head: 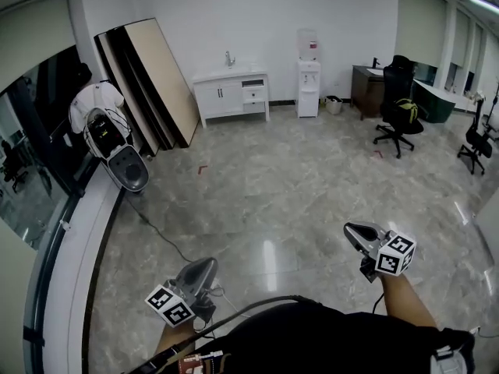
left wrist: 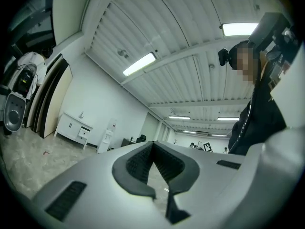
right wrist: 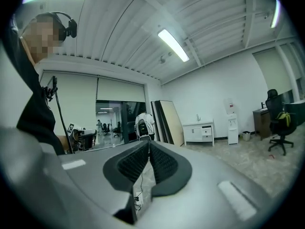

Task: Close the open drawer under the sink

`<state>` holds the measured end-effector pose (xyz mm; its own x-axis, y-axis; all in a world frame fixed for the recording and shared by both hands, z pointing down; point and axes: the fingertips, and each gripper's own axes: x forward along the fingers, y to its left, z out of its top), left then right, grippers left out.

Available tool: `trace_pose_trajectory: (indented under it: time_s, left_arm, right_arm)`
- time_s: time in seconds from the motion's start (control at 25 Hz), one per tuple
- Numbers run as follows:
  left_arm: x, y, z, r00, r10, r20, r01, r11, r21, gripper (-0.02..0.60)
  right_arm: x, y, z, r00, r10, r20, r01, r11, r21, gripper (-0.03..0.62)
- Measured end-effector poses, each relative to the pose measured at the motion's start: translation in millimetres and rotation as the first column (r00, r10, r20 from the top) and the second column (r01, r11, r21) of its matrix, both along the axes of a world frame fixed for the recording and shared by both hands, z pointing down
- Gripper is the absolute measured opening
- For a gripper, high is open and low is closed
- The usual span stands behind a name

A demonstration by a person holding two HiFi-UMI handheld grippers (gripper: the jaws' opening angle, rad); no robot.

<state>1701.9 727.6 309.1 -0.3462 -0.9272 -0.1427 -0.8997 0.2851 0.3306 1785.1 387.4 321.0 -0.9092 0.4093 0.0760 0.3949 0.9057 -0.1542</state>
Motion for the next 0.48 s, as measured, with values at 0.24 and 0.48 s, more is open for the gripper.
trace_pose_trajectory:
  time_s: [0.24,0.48]
  left_arm:
    - [-60.3,19.2,6.2,1.0,0.023,-0.009,-0.023,0.999,0.025,0.0]
    - [-96.7,16.9,12.8,1.0,0.004,-0.02,-0.004,1.0,0.025,0.0]
  right_arm:
    - [-41.5,24.5,6.8,0.999,0.025,-0.029,-0.024,1.0,0.019,0.011]
    - [-82.3,14.7,8.6,0.999,0.023,-0.028,-0.023,1.0,0.009,0.011]
